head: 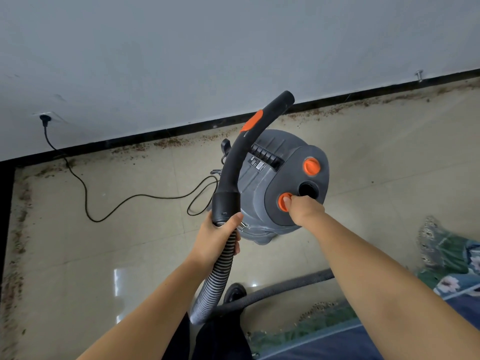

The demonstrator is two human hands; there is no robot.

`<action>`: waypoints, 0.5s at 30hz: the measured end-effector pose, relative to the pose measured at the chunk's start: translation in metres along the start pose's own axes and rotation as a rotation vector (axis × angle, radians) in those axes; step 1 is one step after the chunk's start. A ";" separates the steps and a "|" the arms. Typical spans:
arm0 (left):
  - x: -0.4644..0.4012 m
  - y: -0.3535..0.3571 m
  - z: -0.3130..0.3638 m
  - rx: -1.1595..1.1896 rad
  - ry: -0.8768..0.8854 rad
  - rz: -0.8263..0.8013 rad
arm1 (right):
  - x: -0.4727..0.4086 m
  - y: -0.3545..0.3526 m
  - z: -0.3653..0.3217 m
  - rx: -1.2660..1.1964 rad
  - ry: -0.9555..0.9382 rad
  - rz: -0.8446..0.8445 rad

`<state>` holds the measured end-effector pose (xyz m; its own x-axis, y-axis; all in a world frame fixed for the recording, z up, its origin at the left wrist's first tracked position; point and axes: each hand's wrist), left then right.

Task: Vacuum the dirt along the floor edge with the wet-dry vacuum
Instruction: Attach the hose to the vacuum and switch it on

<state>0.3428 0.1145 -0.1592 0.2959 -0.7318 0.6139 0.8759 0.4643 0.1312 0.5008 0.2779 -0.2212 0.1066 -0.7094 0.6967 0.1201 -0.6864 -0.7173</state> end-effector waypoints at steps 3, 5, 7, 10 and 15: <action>0.006 0.000 0.005 -0.002 0.019 0.002 | 0.014 -0.011 -0.006 -0.100 0.070 -0.081; 0.010 0.000 0.012 -0.006 0.041 -0.005 | 0.033 -0.029 -0.018 -0.269 0.003 0.009; 0.013 0.000 0.021 -0.032 0.052 0.002 | 0.061 -0.055 -0.041 -0.495 -0.160 0.185; 0.017 0.004 0.034 -0.136 0.087 0.059 | 0.113 -0.096 -0.089 -0.791 -0.360 0.153; 0.036 0.012 0.053 -0.257 0.216 0.196 | 0.152 -0.122 -0.143 -1.003 -0.336 0.208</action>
<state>0.3439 0.1203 -0.0948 0.5169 -0.7425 0.4261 0.8535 0.4858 -0.1888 0.3608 0.2308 -0.0291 0.3152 -0.8521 0.4179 -0.7794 -0.4837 -0.3983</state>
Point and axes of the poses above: each hand's wrist, its own x-axis away from the middle knuckle, its own y-axis out of the palm, z = x × y, and after that the axes turned 1 degree about -y, right-handed
